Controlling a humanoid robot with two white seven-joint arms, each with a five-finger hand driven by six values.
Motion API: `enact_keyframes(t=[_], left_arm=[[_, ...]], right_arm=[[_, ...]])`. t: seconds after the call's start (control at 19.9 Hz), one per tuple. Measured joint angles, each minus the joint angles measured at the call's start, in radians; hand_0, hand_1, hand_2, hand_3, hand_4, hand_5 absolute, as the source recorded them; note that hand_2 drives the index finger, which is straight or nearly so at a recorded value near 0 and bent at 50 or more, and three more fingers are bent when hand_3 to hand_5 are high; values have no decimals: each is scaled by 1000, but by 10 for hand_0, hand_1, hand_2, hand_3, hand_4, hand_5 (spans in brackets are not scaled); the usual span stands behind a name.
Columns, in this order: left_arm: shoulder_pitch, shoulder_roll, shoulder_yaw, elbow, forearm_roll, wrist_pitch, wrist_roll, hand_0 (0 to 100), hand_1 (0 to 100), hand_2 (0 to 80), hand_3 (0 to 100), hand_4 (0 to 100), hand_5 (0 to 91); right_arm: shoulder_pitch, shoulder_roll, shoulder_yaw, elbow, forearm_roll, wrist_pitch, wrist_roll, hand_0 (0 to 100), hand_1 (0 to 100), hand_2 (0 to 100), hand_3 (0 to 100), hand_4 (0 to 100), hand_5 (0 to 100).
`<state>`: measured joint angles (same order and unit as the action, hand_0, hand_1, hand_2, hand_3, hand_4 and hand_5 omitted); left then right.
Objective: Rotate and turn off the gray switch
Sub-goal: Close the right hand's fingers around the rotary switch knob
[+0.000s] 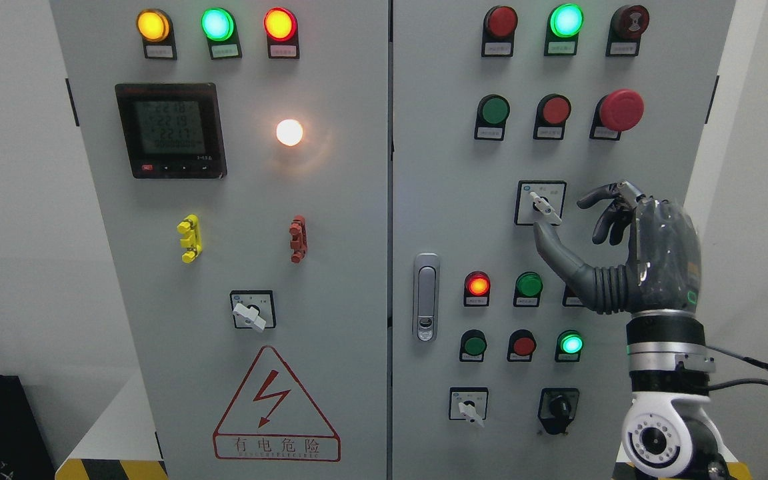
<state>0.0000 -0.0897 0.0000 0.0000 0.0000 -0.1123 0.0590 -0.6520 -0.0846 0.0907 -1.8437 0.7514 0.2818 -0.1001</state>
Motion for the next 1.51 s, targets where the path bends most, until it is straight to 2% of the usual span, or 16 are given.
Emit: enact_keyframes(t=[1.51], left_arm=[[0,0,0,0,0,-1,0,120,389,0,0,0,0]], right_arm=[[-41,9,9,60,15,0,2,65,436,577,884,940,1000]])
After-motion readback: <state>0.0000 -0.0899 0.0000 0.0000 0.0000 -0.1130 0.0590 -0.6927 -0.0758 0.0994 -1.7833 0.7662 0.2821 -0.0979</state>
